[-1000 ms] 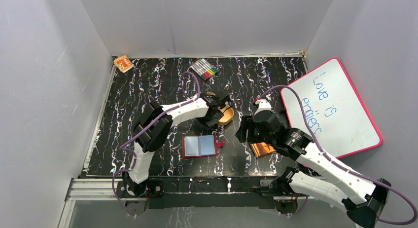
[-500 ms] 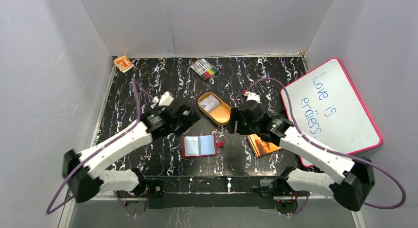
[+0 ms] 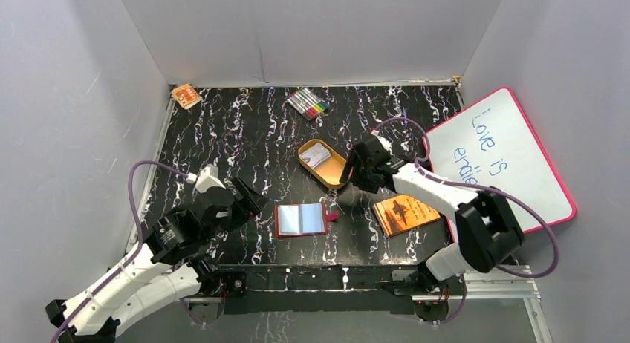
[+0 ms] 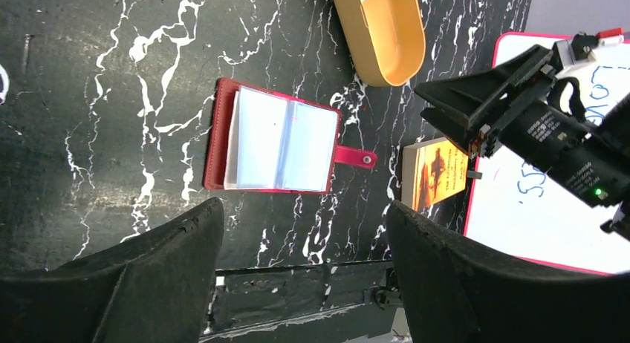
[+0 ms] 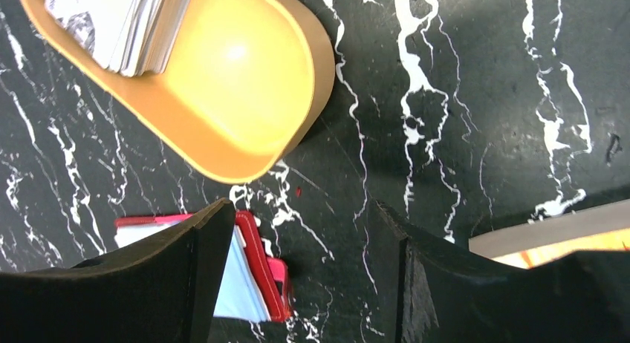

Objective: Put the credit cards into the card holder
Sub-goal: Move the storage box to the center of the board.

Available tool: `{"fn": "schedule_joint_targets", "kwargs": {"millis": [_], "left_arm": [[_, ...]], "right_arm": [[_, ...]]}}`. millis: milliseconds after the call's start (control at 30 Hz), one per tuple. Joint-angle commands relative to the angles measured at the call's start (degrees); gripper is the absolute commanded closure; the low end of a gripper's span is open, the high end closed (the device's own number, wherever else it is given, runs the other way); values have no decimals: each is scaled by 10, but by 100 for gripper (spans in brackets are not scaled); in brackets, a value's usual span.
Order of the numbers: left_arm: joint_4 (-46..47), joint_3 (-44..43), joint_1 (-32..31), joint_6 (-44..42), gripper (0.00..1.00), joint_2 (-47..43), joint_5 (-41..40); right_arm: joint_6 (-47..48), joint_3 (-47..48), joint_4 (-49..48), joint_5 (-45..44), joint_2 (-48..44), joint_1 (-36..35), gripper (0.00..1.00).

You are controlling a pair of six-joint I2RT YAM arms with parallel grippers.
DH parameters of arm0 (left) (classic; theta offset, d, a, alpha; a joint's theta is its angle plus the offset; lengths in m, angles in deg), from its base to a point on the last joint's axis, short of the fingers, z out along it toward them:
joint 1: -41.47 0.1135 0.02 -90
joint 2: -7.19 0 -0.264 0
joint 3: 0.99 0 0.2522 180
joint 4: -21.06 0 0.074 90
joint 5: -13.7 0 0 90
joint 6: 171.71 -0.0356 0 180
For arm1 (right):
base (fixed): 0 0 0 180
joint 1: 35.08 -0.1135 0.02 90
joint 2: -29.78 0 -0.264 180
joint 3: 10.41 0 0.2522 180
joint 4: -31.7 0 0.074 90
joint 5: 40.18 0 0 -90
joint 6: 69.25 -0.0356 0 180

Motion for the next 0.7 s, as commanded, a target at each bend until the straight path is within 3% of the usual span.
{"fn": "schedule_joint_targets", "kwargs": {"millis": [0, 267, 533, 667], "left_arm": [[-34, 20, -2, -10, 23, -16, -23], [-33, 29, -2, -8, 24, -22, -33], [-20, 33, -2, -14, 25, 8, -29], [-9, 30, -2, -29, 25, 28, -26]], "right_arm": [[-15, 37, -43, 17, 44, 20, 27], [7, 70, -57, 33, 114, 42, 32], [81, 67, -37, 51, 132, 60, 56], [123, 53, -24, 56, 116, 71, 62]]}}
